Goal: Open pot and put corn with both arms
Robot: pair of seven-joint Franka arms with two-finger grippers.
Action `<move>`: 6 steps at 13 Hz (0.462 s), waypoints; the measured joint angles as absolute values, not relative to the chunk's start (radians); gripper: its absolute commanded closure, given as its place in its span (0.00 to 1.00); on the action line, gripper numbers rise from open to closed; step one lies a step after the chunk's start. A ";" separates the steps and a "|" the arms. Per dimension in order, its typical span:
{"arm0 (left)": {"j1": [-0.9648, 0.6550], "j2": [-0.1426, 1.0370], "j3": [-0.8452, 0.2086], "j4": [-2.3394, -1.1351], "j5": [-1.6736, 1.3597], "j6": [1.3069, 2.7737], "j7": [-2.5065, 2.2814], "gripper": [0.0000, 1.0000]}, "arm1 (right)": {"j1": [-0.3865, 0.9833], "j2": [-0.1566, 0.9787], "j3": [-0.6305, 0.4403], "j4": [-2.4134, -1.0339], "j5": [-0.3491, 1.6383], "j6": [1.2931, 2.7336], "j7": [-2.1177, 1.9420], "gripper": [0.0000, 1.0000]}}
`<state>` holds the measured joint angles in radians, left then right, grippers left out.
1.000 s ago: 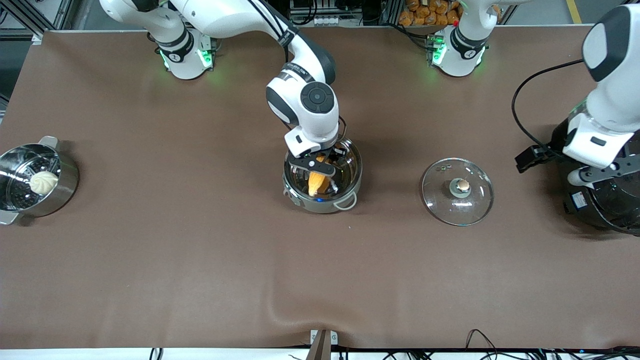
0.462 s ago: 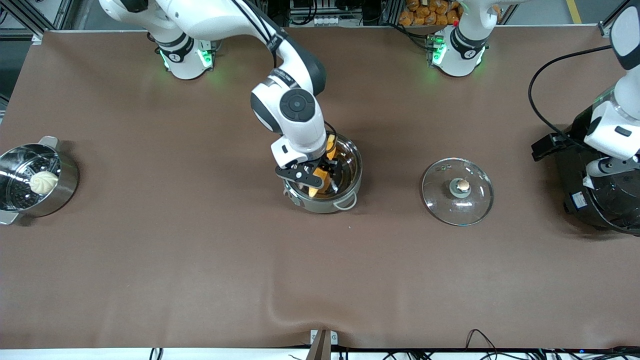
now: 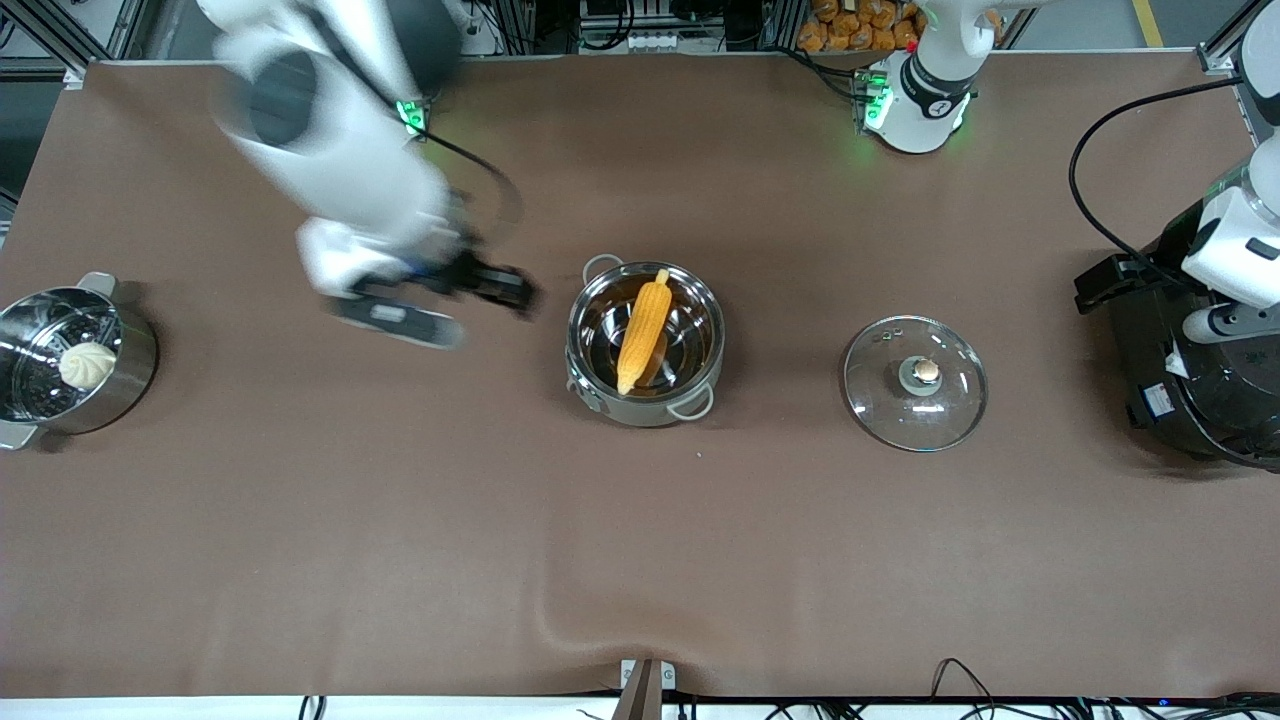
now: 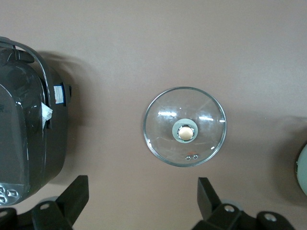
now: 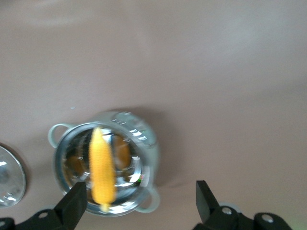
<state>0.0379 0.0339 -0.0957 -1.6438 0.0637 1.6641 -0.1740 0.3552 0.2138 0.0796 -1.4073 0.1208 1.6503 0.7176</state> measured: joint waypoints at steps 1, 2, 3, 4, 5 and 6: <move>0.037 0.032 -0.097 -1.629 0.063 1.654 -0.165 0.00 | 0.275 0.165 0.078 -1.411 0.119 1.596 0.583 0.00; 0.037 0.031 -0.096 -1.610 0.061 1.638 -0.159 0.00 | 0.193 0.128 0.075 -1.415 0.114 1.559 0.440 0.00; 0.037 0.029 -0.096 -1.591 0.053 1.622 -0.157 0.00 | 0.113 0.101 0.069 -1.422 0.112 1.538 0.316 0.00; 0.037 0.028 -0.095 -1.580 0.045 1.614 -0.157 0.00 | 0.054 0.084 0.051 -1.428 0.111 1.530 0.224 0.00; 0.038 0.028 -0.094 -1.569 0.038 1.608 -0.157 0.00 | 0.033 0.075 0.005 -1.433 0.111 1.529 0.150 0.00; 0.038 0.028 -0.095 -1.561 0.035 1.599 -0.157 0.00 | 0.037 0.073 -0.053 -1.436 0.110 1.530 0.074 0.00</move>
